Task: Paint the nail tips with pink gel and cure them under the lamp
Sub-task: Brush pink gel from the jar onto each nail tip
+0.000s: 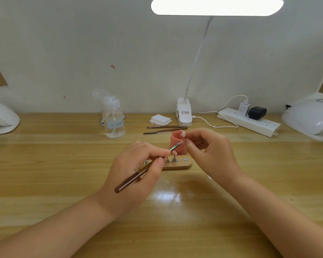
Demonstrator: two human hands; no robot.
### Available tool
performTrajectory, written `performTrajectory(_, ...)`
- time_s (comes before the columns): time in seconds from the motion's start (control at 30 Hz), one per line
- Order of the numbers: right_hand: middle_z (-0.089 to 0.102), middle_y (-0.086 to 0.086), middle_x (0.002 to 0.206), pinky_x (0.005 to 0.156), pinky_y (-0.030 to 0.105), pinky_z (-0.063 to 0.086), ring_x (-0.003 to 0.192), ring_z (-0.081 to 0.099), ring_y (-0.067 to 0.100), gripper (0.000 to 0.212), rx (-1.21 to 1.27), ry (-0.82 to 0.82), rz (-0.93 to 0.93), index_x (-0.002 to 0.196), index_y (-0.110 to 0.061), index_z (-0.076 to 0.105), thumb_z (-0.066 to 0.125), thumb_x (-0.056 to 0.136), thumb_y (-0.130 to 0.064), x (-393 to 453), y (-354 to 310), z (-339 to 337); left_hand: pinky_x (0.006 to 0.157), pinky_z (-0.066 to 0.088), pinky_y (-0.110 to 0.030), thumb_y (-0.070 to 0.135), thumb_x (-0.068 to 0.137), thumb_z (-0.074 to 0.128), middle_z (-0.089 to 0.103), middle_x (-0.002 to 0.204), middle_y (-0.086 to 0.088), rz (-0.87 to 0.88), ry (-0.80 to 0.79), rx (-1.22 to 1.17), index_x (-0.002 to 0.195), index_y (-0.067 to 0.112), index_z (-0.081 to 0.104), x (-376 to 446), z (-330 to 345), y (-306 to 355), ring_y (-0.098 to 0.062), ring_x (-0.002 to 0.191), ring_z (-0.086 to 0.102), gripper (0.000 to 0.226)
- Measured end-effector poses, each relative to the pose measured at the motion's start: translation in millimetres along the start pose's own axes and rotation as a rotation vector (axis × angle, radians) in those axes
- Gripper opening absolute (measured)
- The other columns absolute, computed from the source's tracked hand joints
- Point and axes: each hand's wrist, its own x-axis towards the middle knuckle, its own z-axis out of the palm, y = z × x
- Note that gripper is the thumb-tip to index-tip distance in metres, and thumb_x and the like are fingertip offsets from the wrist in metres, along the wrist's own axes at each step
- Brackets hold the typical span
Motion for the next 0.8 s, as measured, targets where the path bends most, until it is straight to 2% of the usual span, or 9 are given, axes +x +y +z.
performTrajectory(0.07, 0.072, -0.009, 0.072, 0.060, 0.015, 0.052, 0.066, 0.068, -0.001, 0.006, -0.035, 0.004, -0.032, 0.089, -0.013, 0.072, 0.066, 0.089, -0.011, -0.4, -0.7, 0.0, 0.077, 0.052, -0.033, 0.024, 0.090, 0.050, 0.070, 0.091, 0.014, -0.037, 0.021, -0.023, 0.102, 0.025, 0.067, -0.1, -0.6, 1.3, -0.012, 0.090, 0.066, 0.020)
performTrajectory(0.17, 0.072, -0.010, 0.075, 0.064, 0.021, 0.054, 0.068, 0.069, 0.001, 0.006, -0.101, -0.004, -0.087, 0.089, -0.013, 0.071, 0.065, 0.089, -0.011, -0.2, -1.7, 0.8, 0.081, 0.051, -0.026, 0.026, 0.093, 0.050, 0.070, 0.098, 0.014, -0.036, 0.030, -0.031, 0.109, 0.032, 0.062, 2.3, -0.3, 4.9, -0.010, 0.093, 0.066, 0.021)
performTrajectory(0.23, 0.069, -0.015, 0.078, 0.065, 0.013, 0.051, 0.069, 0.067, -0.003, 0.010, -0.147, -0.007, -0.131, 0.089, -0.011, 0.071, 0.065, 0.088, -0.002, 0.0, -1.5, 1.2, 0.082, 0.050, -0.026, 0.026, 0.093, 0.051, 0.070, 0.097, 0.015, -0.035, 0.011, -0.016, 0.110, 0.033, 0.062, 2.7, 0.4, 5.6, -0.009, 0.095, 0.065, 0.022)
performTrajectory(0.33, 0.065, -0.020, 0.082, 0.066, 0.006, 0.046, 0.069, 0.065, -0.009, 0.015, -0.178, -0.003, -0.143, 0.090, -0.008, 0.071, 0.065, 0.086, 0.005, -0.5, -1.0, 1.1, 0.078, 0.051, -0.031, 0.024, 0.089, 0.049, 0.069, 0.089, 0.015, -0.057, 0.011, -0.045, 0.099, 0.028, 0.066, 0.0, -0.4, 4.8, -0.013, 0.089, 0.066, 0.020)
performTrajectory(0.4, 0.065, -0.021, 0.082, 0.065, 0.005, 0.046, 0.069, 0.065, -0.009, 0.013, -0.181, -0.003, -0.144, 0.090, -0.007, 0.071, 0.065, 0.086, 0.004, -0.8, -1.2, 1.1, 0.075, 0.051, -0.033, 0.024, 0.088, 0.048, 0.068, 0.086, 0.011, -0.079, 0.026, -0.084, 0.093, 0.025, 0.065, -0.7, -0.9, 5.0, -0.017, 0.085, 0.065, 0.018)
performTrajectory(0.5, 0.065, -0.021, 0.081, 0.065, 0.008, 0.048, 0.070, 0.065, -0.008, 0.011, -0.190, 0.010, -0.156, 0.090, -0.008, 0.072, 0.066, 0.087, 0.001, -0.3, -1.8, 0.5, 0.079, 0.050, -0.026, 0.026, 0.090, 0.048, 0.070, 0.093, 0.013, -0.092, 0.030, -0.076, 0.100, 0.027, 0.064, 0.8, 0.2, 7.5, -0.013, 0.090, 0.066, 0.019)
performTrajectory(0.57, 0.066, -0.020, 0.081, 0.065, 0.011, 0.050, 0.071, 0.065, -0.008, 0.010, -0.197, 0.014, -0.159, 0.091, -0.008, 0.072, 0.066, 0.087, -0.001, -0.5, -1.6, 0.0, 0.081, 0.050, -0.027, 0.027, 0.091, 0.049, 0.070, 0.093, 0.013, -0.086, 0.001, -0.049, 0.104, 0.027, 0.065, 1.7, 0.7, 7.4, -0.013, 0.092, 0.066, 0.021)
performTrajectory(0.7, 0.068, -0.015, 0.074, 0.063, 0.012, 0.050, 0.067, 0.066, -0.005, 0.012, -0.096, 0.028, -0.022, 0.091, -0.011, 0.070, 0.066, 0.087, -0.001, 0.0, 2.3, -0.8, 0.074, 0.050, -0.029, 0.026, 0.085, 0.049, 0.068, 0.081, 0.009, -0.111, -0.043, -0.087, 0.087, 0.021, 0.069, 1.5, -2.4, 6.3, -0.015, 0.083, 0.065, 0.021)
performTrajectory(0.8, 0.070, -0.007, 0.071, 0.067, 0.024, 0.055, 0.070, 0.068, 0.008, 0.013, -0.005, 0.115, 0.168, 0.085, -0.020, 0.067, 0.068, 0.086, -0.007, 2.9, 10.9, -5.2, 0.067, 0.051, -0.019, 0.030, 0.083, 0.053, 0.070, 0.080, 0.009, -0.242, 0.013, -0.200, 0.086, 0.027, 0.069, 9.0, -3.7, 10.1, -0.009, 0.077, 0.065, 0.016)
